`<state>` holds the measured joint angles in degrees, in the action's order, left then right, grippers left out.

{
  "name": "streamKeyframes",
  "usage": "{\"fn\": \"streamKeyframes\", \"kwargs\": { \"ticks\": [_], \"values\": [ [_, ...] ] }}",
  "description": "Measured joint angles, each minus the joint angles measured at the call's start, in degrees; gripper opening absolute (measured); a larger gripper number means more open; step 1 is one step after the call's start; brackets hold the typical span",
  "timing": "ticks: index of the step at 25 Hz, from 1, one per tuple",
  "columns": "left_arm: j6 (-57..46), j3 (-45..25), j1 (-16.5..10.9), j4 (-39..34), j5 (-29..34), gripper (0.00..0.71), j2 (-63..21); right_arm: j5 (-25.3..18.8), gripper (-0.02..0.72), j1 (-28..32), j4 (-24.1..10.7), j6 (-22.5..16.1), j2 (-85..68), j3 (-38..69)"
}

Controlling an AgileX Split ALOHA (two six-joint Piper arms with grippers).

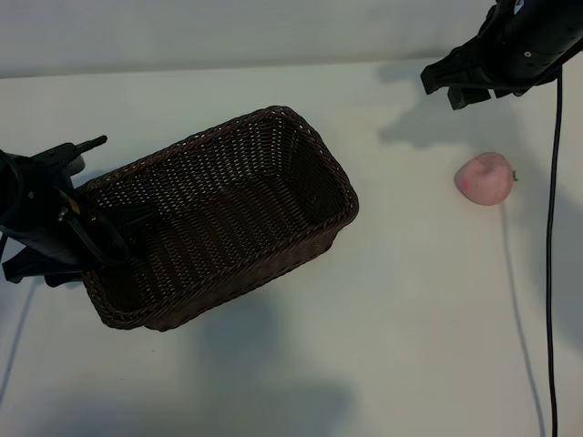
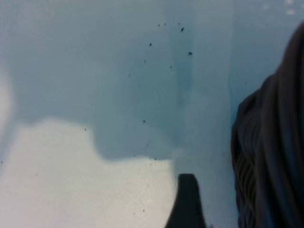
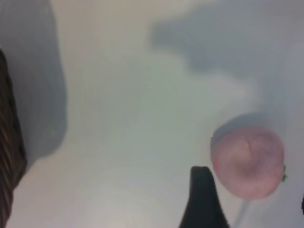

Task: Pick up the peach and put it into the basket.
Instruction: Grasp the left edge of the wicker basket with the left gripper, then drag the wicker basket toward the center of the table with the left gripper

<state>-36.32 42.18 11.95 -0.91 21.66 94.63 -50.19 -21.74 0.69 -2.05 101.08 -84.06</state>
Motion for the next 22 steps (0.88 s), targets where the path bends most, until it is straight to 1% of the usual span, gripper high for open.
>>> {"fn": "streamKeyframes", "kwargs": {
  "ticks": [2, 4, 5, 12, 17, 22],
  "values": [
    [0.00, -0.06, 0.00, 0.46, -0.18, 0.473, 0.00, 1.09, 0.484, 0.00, 0.00, 0.00, 0.00, 0.00],
    [-0.70, -0.10, -0.06, 0.91, -0.48, 0.372, 0.00, 2.27, 0.484, 0.00, 0.00, 0.00, 0.00, 0.00],
    [-0.70, -0.10, -0.06, 0.91, -0.94, 0.355, 0.00, 2.86, 0.484, 0.00, 0.00, 0.00, 0.00, 0.00],
    [-0.07, -0.10, 0.06, 0.91, -0.67, 0.330, -0.11, 6.31, 0.484, 0.00, 0.00, 0.00, 0.00, 0.00],
    [1.09, -0.13, 0.06, 2.43, 0.05, 0.323, -0.28, 7.51, 0.484, 0.00, -0.28, 0.00, 0.00, 0.00],
    [3.38, -0.17, 0.06, 4.42, 0.25, 0.320, -0.91, 11.25, 0.484, 0.00, 3.04, -0.22, 0.00, 0.00]
  ]
}}
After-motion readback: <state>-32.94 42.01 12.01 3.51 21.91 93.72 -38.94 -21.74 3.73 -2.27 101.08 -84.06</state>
